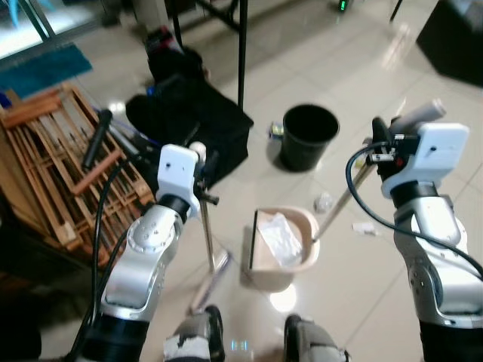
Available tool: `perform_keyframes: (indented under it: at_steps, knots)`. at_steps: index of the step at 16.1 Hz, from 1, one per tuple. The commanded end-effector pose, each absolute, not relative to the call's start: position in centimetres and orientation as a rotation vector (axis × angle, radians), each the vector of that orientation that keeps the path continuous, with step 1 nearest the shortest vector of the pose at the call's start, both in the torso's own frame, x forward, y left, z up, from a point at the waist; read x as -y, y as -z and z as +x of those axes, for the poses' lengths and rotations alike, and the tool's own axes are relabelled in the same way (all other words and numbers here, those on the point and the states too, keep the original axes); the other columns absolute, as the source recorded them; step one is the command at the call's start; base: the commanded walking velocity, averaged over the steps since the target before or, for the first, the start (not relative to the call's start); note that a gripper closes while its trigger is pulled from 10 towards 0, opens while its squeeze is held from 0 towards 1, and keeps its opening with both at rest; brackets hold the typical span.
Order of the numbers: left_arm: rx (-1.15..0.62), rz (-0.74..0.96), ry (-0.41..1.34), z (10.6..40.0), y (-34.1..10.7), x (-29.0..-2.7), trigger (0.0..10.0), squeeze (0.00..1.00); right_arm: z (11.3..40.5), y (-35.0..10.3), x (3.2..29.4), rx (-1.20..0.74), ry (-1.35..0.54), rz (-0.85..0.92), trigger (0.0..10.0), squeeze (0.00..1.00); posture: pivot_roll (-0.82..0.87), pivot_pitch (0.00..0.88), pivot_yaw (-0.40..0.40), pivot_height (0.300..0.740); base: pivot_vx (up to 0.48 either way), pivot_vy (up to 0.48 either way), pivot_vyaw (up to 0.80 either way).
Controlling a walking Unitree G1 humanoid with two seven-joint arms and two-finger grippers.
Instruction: Sweep floor
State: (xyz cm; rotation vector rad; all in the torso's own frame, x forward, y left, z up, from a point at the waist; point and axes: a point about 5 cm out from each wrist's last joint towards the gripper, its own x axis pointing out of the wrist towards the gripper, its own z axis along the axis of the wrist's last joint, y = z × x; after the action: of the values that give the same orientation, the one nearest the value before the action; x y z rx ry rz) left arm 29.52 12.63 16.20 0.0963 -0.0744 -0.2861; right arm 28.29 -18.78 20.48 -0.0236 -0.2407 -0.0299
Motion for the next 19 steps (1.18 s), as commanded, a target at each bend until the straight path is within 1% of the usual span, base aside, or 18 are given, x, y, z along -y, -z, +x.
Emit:
perform_keyframes:
  at_steps: [1, 5, 7, 10, 11, 13, 15, 17, 19]
  knots:
    - [0.098, 0.11, 0.292, 29.2, -16.8, -12.3, 10.0, 0.0, 27.6, -20.8, 19.4, 0.244, 0.071, 0.01, 10.0, 0.0, -0.05, 0.115, 0.018, 0.74, 0.0, -0.341, 0.0]
    - [0.114, 0.157, 0.305, 29.4, -17.1, -12.0, 10.0, 0.0, 27.3, -20.7, 20.0, 0.225, 0.147, 0.02, 10.0, 0.0, -0.07, 0.092, 0.031, 0.74, 0.0, -0.442, 0.0]
    - [0.108, 0.153, 0.309, 29.4, -17.0, -11.8, 10.0, 0.0, 27.0, -20.6, 20.4, 0.222, 0.178, 0.006, 10.0, 0.0, -0.07, 0.085, 0.034, 0.74, 0.0, -0.444, 0.0]
    - [0.11, 0.135, 0.322, 29.5, -17.1, -11.3, 10.0, 0.0, 26.9, -21.0, 20.4, 0.235, 0.182, 0.058, 10.0, 0.0, -0.07, 0.076, 0.042, 0.74, 0.0, -0.445, 0.0]
    - [0.115, 0.146, 0.329, 29.5, -17.1, -11.3, 10.0, 0.0, 26.9, -21.0, 20.3, 0.21, 0.181, 0.055, 10.0, 0.0, -0.08, 0.073, 0.042, 0.74, 0.0, 0.0, 0.0]
    - [0.098, 0.102, 0.325, 29.7, -17.2, -11.4, 10.0, 0.0, 27.0, -21.1, 20.2, 0.196, 0.164, 0.036, 10.0, 0.0, -0.08, 0.071, 0.041, 0.74, 0.0, 0.0, 0.0]
    - [0.153, 0.148, 0.321, 29.8, -18.3, -11.5, 10.0, 0.0, 27.2, -21.9, 19.9, 0.196, 0.151, 0.032, 10.0, 0.0, -0.08, 0.071, 0.044, 0.74, 0.0, 0.0, 0.0]
    - [0.197, 0.139, 0.326, 29.9, -19.2, -11.5, 10.0, 0.0, 27.3, -23.1, 19.7, 0.216, 0.145, 0.054, 10.0, 0.0, -0.08, 0.072, 0.044, 0.74, 0.0, 0.0, 0.0]
    - [0.217, 0.133, 0.316, 30.1, -19.9, -11.7, 10.0, 0.0, 27.4, -24.4, 19.6, 0.25, 0.125, 0.06, 10.0, 0.0, -0.08, 0.072, 0.043, 0.74, 0.278, 0.0, 0.0]
